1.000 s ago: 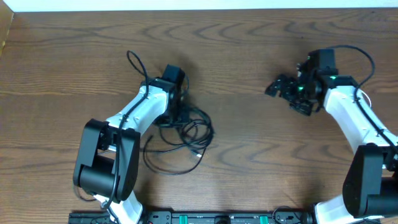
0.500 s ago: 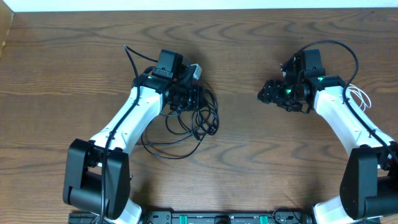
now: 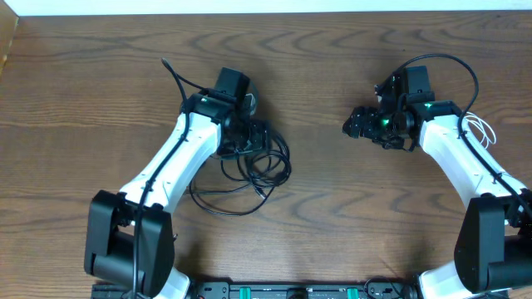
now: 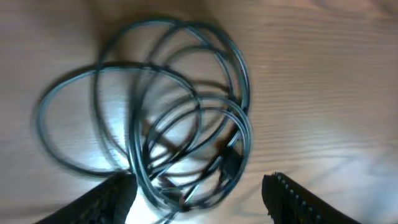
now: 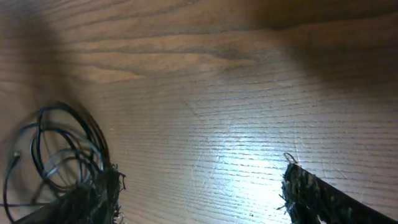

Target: Untangle cables

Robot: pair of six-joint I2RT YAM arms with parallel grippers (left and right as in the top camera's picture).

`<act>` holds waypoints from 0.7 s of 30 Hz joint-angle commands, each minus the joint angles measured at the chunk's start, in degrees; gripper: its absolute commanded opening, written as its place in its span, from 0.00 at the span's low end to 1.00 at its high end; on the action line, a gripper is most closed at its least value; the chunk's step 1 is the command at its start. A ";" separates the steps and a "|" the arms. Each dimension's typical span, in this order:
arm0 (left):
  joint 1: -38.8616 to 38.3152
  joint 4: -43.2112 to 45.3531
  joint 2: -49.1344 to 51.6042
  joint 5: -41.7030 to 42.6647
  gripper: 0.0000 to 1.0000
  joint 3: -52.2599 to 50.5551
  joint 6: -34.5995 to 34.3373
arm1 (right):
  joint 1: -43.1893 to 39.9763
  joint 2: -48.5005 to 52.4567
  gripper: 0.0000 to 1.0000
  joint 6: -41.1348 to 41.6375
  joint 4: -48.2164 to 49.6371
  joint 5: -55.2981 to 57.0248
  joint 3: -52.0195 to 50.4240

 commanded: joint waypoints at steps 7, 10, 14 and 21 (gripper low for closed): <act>-6.14 -8.22 -1.60 -14.49 0.69 1.07 -11.21 | 1.51 0.28 0.77 -4.15 0.72 -7.02 -0.28; -8.83 -9.92 -1.57 -14.56 0.69 0.61 -13.03 | 2.51 0.28 0.72 -4.22 0.81 -7.02 -0.28; -10.84 -10.62 -1.57 -15.17 0.79 -0.76 -19.19 | 5.09 0.28 0.70 -8.70 1.62 -9.25 -0.28; -9.92 -10.56 -1.57 -15.67 0.96 -3.67 -31.19 | 11.72 0.28 0.68 -14.25 4.04 -9.14 -0.28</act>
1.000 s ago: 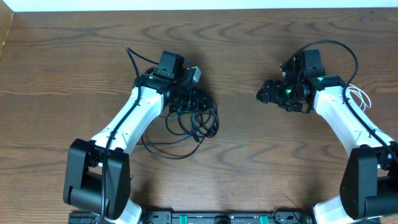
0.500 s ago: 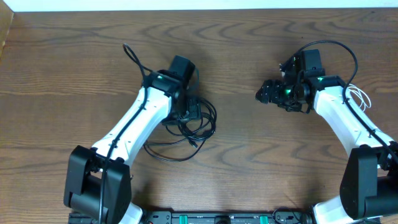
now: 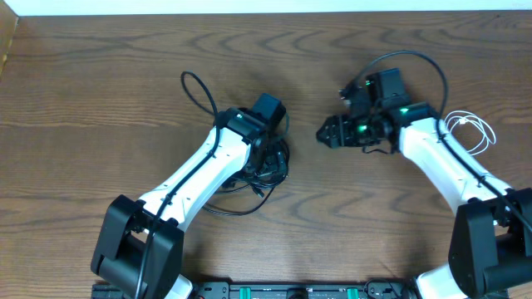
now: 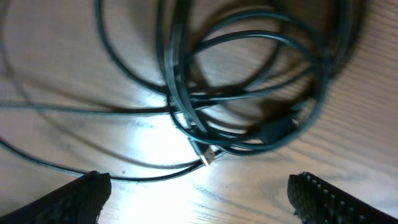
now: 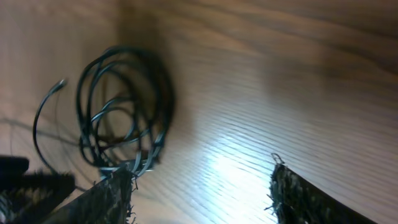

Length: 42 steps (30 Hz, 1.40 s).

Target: Untangle cables

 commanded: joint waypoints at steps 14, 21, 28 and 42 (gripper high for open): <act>5.01 0.68 -0.85 2.69 0.64 -4.35 -14.75 | 14.60 0.42 0.71 -7.43 3.98 9.42 -0.26; 9.57 0.70 -0.85 8.66 0.62 -7.19 -17.42 | 17.05 3.32 0.67 -7.39 6.01 9.40 -0.26; 10.25 2.05 -0.85 16.00 0.61 -7.89 -16.81 | 17.31 8.92 0.55 -7.34 9.42 9.40 -0.26; 8.13 5.16 -0.79 16.00 0.61 -9.84 -18.18 | 17.38 14.47 0.15 -7.32 13.07 10.47 -0.26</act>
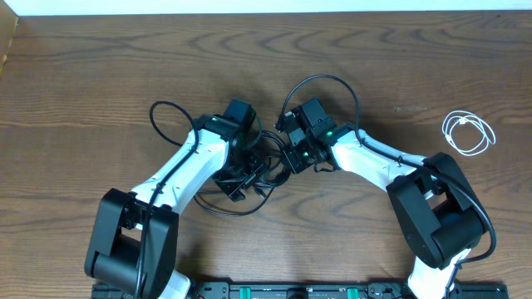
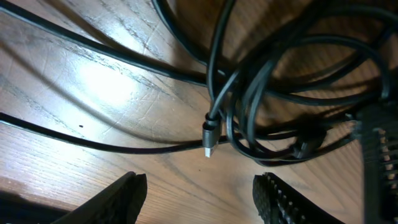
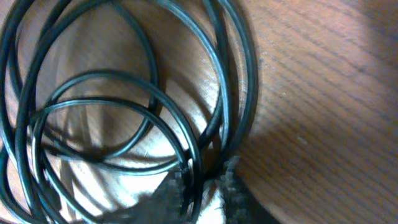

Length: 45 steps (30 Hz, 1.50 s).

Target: Untangle cables

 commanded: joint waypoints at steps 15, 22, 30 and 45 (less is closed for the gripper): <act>-0.35 12.26 -0.79 1.40 0.47 -6.95 -6.62 | 0.31 0.72 0.09 2.27 1.27 0.74 -0.11; -0.35 12.57 -0.79 0.46 0.37 -6.95 -6.69 | 0.31 0.72 0.08 2.27 1.33 0.74 -0.11; -1.53 12.57 -0.76 -0.87 0.36 -7.21 -6.69 | 0.31 0.72 0.05 2.27 1.38 0.74 -0.11; -5.14 14.64 -0.76 -3.85 0.36 -7.21 -6.93 | 0.31 0.72 0.03 2.27 1.51 0.72 -0.11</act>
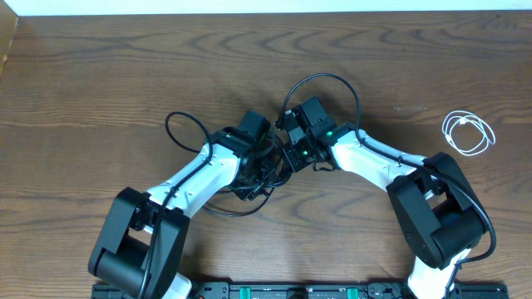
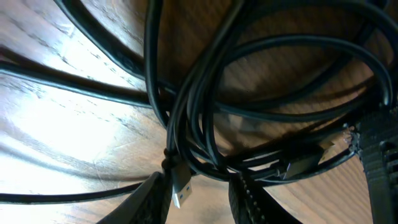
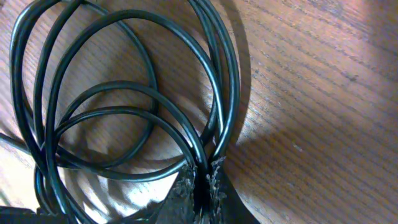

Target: Untangle cables

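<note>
A tangle of black cable (image 1: pixel 259 176) lies mid-table, looped over itself many times. My right gripper (image 1: pixel 288 159) is at its right edge. In the right wrist view the right gripper (image 3: pixel 202 182) is shut on one black strand (image 3: pixel 219 93) of the coil. My left gripper (image 1: pixel 254 169) is down on the tangle's middle. In the left wrist view the left gripper (image 2: pixel 200 190) has narrowed jaws on either side of a USB plug (image 2: pixel 181 188). The left finger touches the plug; a gap remains on the right.
A small coiled white cable (image 1: pixel 468 133) lies apart at the far right of the wooden table (image 1: pixel 100 75). A loop of the left arm's own lead (image 1: pixel 184 129) arches left of the tangle. Both arms meet closely at the tangle.
My left gripper has shifted right and come closer to the tangle, and its jaws have narrowed about the USB plug. My right gripper remains shut on the same strand.
At first my left gripper hung open over the tangle while the right was open far to the right. Then the right was nearer the coil. Later it was shut on a strand at the tangle's right edge, the left open above the plug, now straddling it.
</note>
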Robot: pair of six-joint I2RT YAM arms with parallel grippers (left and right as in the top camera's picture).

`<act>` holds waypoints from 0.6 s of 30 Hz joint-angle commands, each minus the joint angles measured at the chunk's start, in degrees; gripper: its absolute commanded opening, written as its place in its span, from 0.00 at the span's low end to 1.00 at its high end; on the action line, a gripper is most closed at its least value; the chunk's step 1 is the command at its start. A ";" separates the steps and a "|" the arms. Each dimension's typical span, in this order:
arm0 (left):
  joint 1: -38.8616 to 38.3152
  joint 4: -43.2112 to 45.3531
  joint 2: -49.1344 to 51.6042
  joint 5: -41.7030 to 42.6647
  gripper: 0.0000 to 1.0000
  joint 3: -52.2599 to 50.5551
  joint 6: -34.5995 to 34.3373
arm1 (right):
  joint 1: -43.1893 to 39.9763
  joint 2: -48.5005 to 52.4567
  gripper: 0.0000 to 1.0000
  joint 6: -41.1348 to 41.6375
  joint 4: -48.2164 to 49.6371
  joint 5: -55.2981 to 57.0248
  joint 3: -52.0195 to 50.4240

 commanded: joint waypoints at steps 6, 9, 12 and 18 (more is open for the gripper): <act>-0.52 -0.35 -0.72 -1.27 0.39 -0.68 -0.66 | 0.31 0.72 0.03 0.68 0.28 0.68 -0.11; -0.52 -0.37 -0.70 -2.75 0.40 -0.68 -3.50 | 0.31 0.72 0.03 0.68 0.28 0.66 -0.11; -0.52 -0.37 -0.70 -3.85 0.41 -0.68 -7.67 | 0.31 0.72 0.04 0.68 0.28 0.66 -0.11; -0.52 -0.37 -0.70 -4.24 0.40 -0.70 -14.10 | 0.31 0.72 0.04 0.68 0.44 0.68 -0.11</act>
